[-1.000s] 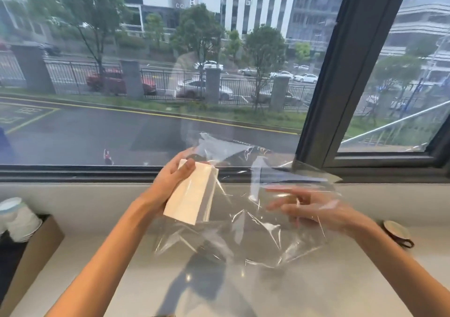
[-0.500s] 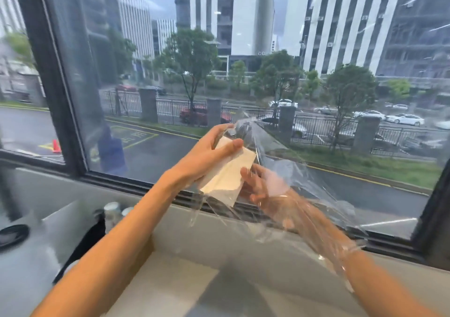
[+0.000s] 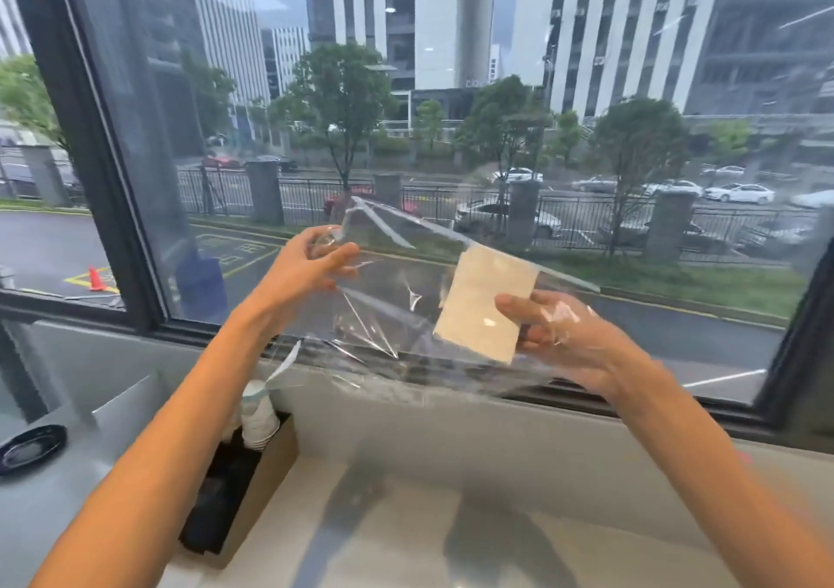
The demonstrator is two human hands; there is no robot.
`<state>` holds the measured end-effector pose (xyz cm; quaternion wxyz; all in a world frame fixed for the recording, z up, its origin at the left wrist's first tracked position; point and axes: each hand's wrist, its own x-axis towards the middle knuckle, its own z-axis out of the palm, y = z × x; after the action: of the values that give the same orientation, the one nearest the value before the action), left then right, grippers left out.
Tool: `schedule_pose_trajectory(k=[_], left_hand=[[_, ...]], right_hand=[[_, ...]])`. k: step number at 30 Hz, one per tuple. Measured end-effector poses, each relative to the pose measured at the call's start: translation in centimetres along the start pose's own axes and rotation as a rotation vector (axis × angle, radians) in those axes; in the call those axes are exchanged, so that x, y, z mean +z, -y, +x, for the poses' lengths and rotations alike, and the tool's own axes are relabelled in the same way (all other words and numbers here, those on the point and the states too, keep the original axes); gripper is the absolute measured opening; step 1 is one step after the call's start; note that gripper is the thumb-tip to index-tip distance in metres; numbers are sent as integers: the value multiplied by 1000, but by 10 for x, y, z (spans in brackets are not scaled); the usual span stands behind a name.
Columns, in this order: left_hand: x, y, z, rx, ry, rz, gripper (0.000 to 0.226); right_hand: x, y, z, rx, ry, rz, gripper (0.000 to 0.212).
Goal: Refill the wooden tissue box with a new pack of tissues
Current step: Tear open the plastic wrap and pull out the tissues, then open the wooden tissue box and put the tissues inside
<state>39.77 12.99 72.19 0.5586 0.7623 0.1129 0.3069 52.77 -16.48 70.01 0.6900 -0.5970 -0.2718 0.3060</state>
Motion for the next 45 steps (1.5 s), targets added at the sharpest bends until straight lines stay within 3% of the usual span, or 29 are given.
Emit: schedule_pose_trajectory(k=[3, 7, 11, 14, 18, 22, 27, 30, 32, 34, 36, 41, 42, 45], left_hand=[[-6, 8, -3, 6, -72, -125, 49], [16, 15, -15, 8, -95, -217, 44], [53, 25, -33, -21, -79, -264, 46], [64, 56, -59, -67, -171, -305, 43], [62, 145, -109, -214, -408, -431, 22], [58, 258, -196, -469, -705, -524, 35], [70, 343, -309, -760, -956, -518, 31], [72, 384, -354, -900, -1051, -525, 29], [69, 413, -376, -965, -1070, -543, 23], [68, 432, -392, -1006, -1078, -566, 30], [68, 440, -399, -1070, -1065, -559, 40], [63, 449, -397, -1190, -1092, -535, 59], [61, 453, -398, -1214, -1083, -536, 60], [54, 461, -402, -1282, -1011, -526, 58]], right_hand=[[-54, 13, -40, -29, -119, 36, 26], [-113, 20, -86, -69, -253, 78, 30], [-134, 10, -105, -106, -303, 240, 19], [-133, -24, -104, -147, -339, 425, 24], [-113, -122, -97, -109, -394, 678, 37], [-85, -264, -104, 94, -606, 858, 38], [-43, -414, -150, 356, -898, 932, 50], [-25, -480, -179, 442, -860, 1054, 55], [-21, -517, -197, 444, -821, 1113, 77], [-21, -552, -215, 453, -862, 980, 99], [-16, -564, -224, 496, -955, 851, 99], [6, -556, -221, 574, -1253, 871, 30], [8, -558, -220, 588, -1283, 846, 30], [11, -556, -218, 588, -1269, 707, 70]])
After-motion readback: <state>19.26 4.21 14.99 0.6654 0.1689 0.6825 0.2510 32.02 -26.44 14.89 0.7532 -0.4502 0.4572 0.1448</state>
